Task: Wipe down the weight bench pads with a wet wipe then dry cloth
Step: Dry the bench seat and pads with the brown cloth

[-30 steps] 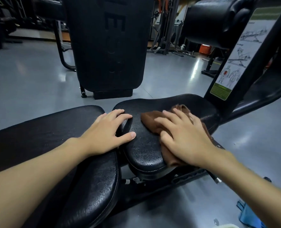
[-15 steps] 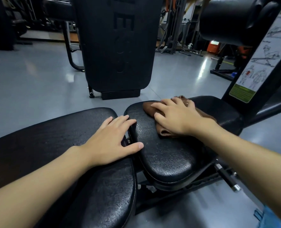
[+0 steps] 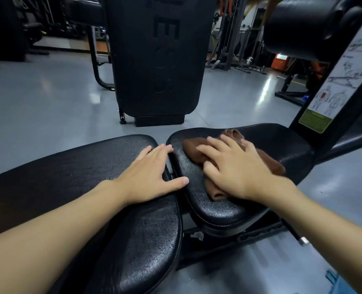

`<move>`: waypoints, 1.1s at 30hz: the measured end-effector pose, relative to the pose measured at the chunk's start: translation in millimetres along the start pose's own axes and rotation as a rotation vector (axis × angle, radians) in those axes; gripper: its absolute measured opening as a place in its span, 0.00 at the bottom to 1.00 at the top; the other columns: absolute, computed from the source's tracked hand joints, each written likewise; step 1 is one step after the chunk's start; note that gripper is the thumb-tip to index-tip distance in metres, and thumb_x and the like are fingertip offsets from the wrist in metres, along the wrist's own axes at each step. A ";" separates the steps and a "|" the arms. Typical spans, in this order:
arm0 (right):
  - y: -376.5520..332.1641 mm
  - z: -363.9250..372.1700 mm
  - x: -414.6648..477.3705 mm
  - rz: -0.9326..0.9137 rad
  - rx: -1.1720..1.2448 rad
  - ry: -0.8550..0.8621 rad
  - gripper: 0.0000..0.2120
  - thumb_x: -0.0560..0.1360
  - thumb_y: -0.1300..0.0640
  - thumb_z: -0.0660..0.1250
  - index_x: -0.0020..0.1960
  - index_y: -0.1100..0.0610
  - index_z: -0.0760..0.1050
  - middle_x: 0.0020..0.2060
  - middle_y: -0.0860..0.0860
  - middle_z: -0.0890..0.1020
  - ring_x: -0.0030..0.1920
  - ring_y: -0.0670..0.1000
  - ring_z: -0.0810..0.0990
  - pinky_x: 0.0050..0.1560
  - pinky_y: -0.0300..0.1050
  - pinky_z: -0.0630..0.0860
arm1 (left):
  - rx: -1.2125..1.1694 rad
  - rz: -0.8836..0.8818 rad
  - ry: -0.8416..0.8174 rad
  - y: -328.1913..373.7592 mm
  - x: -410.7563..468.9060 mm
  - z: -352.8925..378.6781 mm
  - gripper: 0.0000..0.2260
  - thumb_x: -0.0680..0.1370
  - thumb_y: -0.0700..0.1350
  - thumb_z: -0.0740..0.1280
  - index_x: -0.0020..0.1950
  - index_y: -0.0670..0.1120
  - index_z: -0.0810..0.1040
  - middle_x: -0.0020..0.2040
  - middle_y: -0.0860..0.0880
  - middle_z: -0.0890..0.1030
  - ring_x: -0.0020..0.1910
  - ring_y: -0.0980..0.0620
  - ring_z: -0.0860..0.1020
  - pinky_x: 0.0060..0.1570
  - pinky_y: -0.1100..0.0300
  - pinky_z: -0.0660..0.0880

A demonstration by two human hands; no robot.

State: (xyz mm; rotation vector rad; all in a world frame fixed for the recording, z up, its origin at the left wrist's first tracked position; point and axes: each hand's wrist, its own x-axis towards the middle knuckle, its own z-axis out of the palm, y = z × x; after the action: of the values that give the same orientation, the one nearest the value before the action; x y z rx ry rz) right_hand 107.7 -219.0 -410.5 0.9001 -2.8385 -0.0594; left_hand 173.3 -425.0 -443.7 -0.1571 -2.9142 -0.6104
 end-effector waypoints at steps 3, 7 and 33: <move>0.3 -4.3 -55.3 -0.021 -0.031 -0.008 0.31 0.74 0.37 0.39 0.75 0.37 0.57 0.79 0.44 0.57 0.79 0.52 0.50 0.75 0.60 0.48 | -0.035 -0.008 0.013 0.7 -0.4 0.0 0.40 0.71 0.71 0.61 0.74 0.46 0.60 0.67 0.54 0.67 0.73 0.50 0.60 0.75 0.54 0.54; 1.8 -7.6 -85.3 -0.025 -0.052 -0.046 0.32 0.75 0.31 0.36 0.78 0.35 0.46 0.80 0.46 0.46 0.80 0.53 0.41 0.76 0.63 0.42 | -0.070 -0.018 0.015 -0.9 -3.6 0.0 0.39 0.72 0.67 0.65 0.74 0.45 0.59 0.74 0.50 0.65 0.77 0.51 0.53 0.77 0.56 0.47; -40.3 5.5 -14.1 -0.086 0.009 0.017 0.26 0.73 0.40 0.45 0.71 0.36 0.62 0.77 0.47 0.61 0.77 0.57 0.56 0.71 0.69 0.54 | -0.319 -0.043 0.205 -20.3 6.8 8.7 0.23 0.83 0.49 0.52 0.78 0.49 0.53 0.78 0.53 0.55 0.74 0.57 0.58 0.67 0.62 0.57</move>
State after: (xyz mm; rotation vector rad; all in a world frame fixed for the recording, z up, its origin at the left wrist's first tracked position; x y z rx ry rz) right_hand 141.0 -243.9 -421.5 1.0187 -2.7861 -0.0487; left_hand 162.7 -439.5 -458.3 -0.0650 -2.6131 -1.0310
